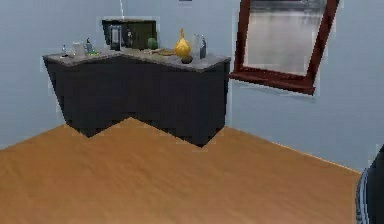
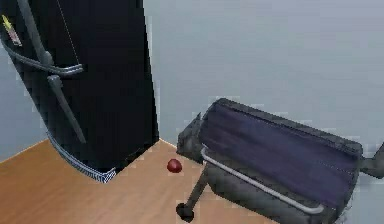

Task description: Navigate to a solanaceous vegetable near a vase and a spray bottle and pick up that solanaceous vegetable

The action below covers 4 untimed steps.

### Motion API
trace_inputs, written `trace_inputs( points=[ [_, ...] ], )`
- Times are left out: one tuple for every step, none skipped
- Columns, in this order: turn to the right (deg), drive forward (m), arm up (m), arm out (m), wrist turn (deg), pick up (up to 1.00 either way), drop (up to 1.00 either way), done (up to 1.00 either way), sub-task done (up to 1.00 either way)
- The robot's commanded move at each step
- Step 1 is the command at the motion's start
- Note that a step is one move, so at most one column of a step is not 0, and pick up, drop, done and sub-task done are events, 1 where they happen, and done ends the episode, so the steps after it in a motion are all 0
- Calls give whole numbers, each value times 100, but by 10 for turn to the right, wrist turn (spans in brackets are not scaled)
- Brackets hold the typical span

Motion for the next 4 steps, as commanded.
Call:
trace_inputs(
  points=[
    [0, 100, 0, 0, 0, 0, 0, 0, 0],
    [90, 0, 0, 0, 0, 0, 0, 0, 0],
    [0, 30, 0, 0, 0, 0, 0, 0, 0],
    [-450, 0, 0, 0, 0, 0, 0, 0, 0]
  ],
)
